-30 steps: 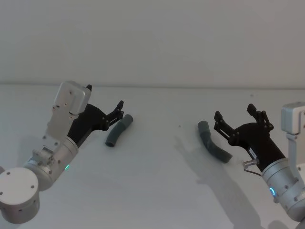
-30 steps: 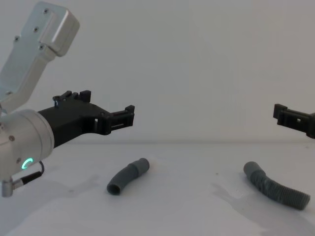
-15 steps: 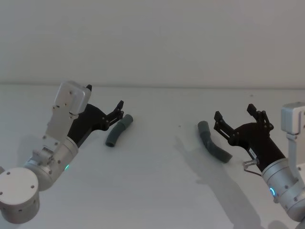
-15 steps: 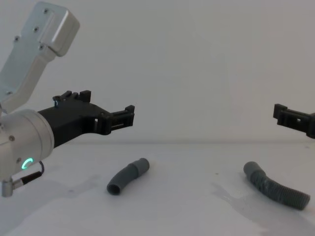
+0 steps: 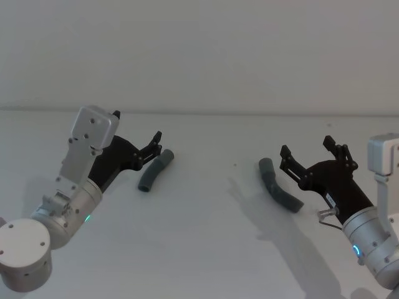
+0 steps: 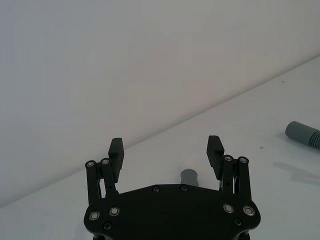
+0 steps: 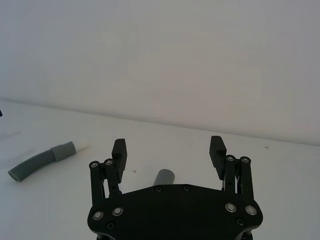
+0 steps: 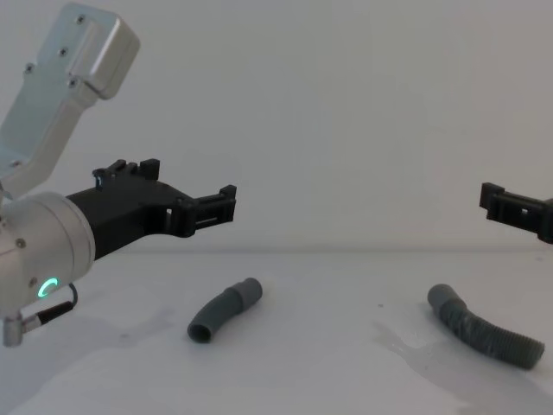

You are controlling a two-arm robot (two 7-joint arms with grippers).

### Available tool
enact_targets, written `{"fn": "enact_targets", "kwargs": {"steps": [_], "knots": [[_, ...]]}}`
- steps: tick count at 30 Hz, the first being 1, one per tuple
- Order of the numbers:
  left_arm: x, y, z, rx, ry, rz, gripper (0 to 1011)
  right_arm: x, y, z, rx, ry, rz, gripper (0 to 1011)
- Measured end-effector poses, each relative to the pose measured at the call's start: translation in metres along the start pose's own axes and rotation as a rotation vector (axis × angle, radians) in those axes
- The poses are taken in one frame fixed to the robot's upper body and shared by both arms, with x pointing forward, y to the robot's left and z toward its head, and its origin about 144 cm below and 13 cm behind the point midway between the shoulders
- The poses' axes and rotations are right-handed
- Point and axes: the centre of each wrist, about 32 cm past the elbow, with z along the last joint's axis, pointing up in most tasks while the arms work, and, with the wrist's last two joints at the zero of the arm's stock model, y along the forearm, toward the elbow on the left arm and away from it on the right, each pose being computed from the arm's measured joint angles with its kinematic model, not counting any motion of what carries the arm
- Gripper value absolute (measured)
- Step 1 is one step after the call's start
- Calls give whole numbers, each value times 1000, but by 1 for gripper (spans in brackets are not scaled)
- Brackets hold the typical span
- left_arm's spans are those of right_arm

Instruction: Use both hands to pick up one end of the pipe from the table, align the ends, and insert them.

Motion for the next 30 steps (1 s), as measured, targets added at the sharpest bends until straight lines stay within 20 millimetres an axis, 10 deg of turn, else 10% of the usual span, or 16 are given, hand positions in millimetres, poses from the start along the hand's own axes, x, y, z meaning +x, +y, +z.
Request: {"fn": "enact_targets", "kwargs": {"steps": [30], "knots": [[0,0,0,0,0,0,1001,0,0,0,0,0,0,1002]]}}
